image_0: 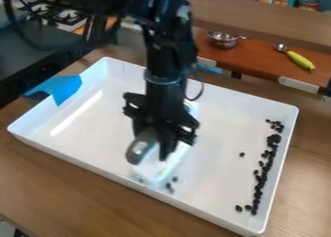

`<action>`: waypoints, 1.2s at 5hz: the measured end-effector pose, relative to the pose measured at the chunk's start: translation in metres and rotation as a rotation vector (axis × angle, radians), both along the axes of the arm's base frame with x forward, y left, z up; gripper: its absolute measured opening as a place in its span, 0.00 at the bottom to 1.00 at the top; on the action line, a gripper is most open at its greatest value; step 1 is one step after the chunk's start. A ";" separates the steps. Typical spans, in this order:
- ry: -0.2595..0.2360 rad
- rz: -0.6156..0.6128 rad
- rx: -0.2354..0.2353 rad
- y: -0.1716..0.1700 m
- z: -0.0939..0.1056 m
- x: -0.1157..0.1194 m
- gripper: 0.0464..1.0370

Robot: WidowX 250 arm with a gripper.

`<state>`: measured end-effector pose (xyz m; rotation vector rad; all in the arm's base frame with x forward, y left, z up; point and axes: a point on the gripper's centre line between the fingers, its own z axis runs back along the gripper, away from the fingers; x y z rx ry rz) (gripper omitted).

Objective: Sweep into pile

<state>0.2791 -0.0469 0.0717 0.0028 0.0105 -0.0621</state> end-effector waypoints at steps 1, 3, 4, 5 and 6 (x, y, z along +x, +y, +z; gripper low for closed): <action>0.021 -0.015 -0.059 -0.033 0.010 -0.001 0.44; 0.050 0.014 -0.126 -0.086 0.000 0.022 0.44; 0.064 0.001 -0.139 -0.081 0.005 0.020 0.44; 0.009 0.043 -0.221 -0.046 0.045 0.025 0.44; -0.002 0.102 -0.321 0.006 0.085 0.021 0.44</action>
